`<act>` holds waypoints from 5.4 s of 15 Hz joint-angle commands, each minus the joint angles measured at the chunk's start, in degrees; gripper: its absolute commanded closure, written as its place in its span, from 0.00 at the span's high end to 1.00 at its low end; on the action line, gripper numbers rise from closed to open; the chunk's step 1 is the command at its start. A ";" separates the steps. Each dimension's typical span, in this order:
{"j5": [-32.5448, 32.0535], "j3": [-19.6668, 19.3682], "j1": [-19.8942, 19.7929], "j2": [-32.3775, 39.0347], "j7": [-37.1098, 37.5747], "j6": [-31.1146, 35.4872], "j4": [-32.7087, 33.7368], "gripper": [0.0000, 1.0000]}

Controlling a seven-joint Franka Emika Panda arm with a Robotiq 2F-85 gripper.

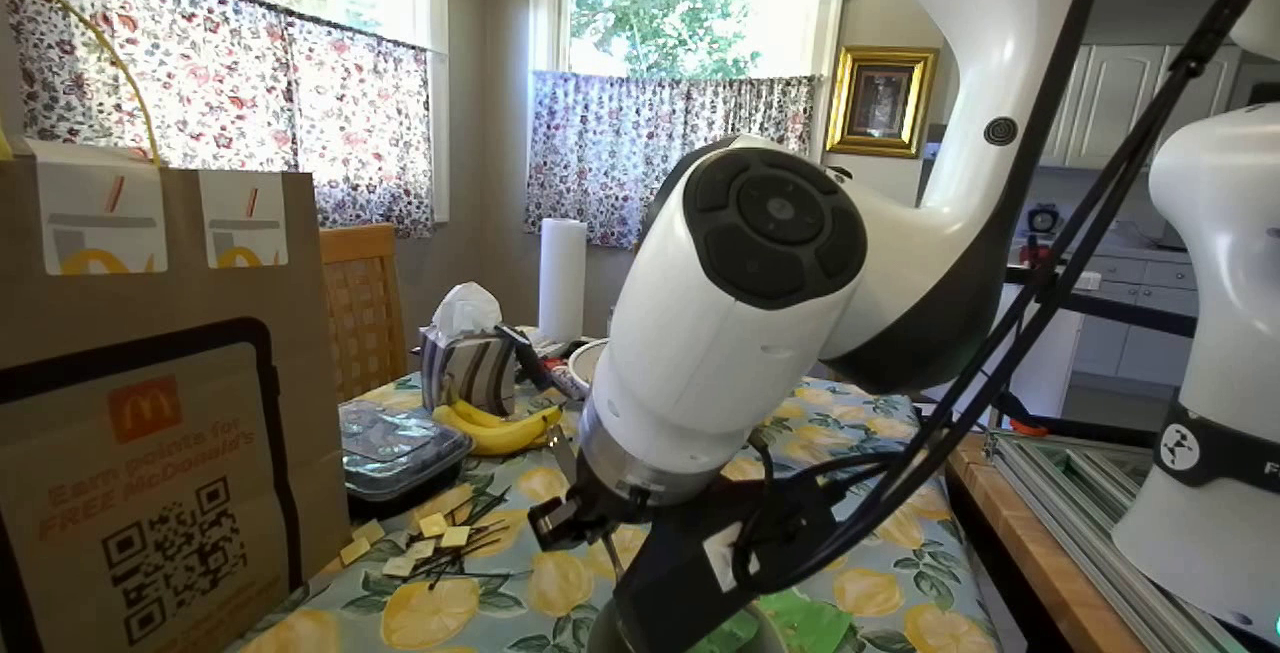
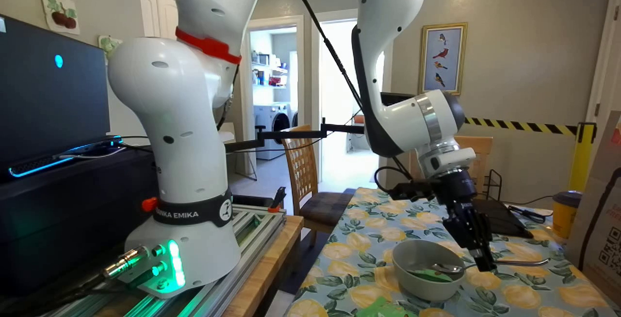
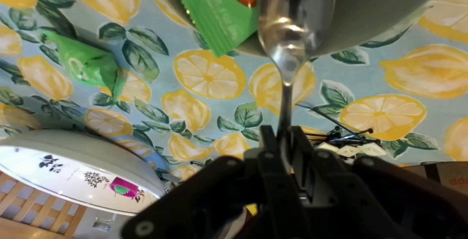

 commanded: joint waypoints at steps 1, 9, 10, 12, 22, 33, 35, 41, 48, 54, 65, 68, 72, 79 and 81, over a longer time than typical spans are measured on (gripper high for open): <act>0.32 0.82 0.03 2.63 1.01 -1.50 2.84 0.04; 1.51 1.34 -0.42 4.77 -0.68 -0.43 4.55 0.04; 1.63 1.37 -0.51 4.91 -0.84 -0.21 4.65 0.04; 1.86 1.43 -0.66 5.07 -1.20 0.09 4.76 0.04; 2.98 1.39 -1.04 5.29 -2.30 2.87 4.81 0.04; 1.94 1.06 -0.13 4.88 -0.99 2.72 4.47 0.04; 2.62 1.32 -0.13 5.60 -2.02 2.46 4.98 0.04; -0.08 0.97 2.87 5.75 1.84 -2.06 5.46 0.04; -1.03 1.96 5.49 7.94 3.65 -10.15 7.46 0.04; -0.94 2.79 6.12 10.02 4.02 -12.85 8.70 0.04; 0.29 4.30 4.47 10.96 0.37 -11.00 9.72 0.04; 0.66 4.63 3.14 10.54 -1.76 -8.05 9.33 0.04; 0.61 4.33 2.02 9.70 -2.84 -4.29 8.77 0.04; -0.65 3.57 2.52 9.03 -0.65 -3.15 8.00 0.04; -0.76 3.57 2.52 8.76 -0.61 -3.09 7.76 0.04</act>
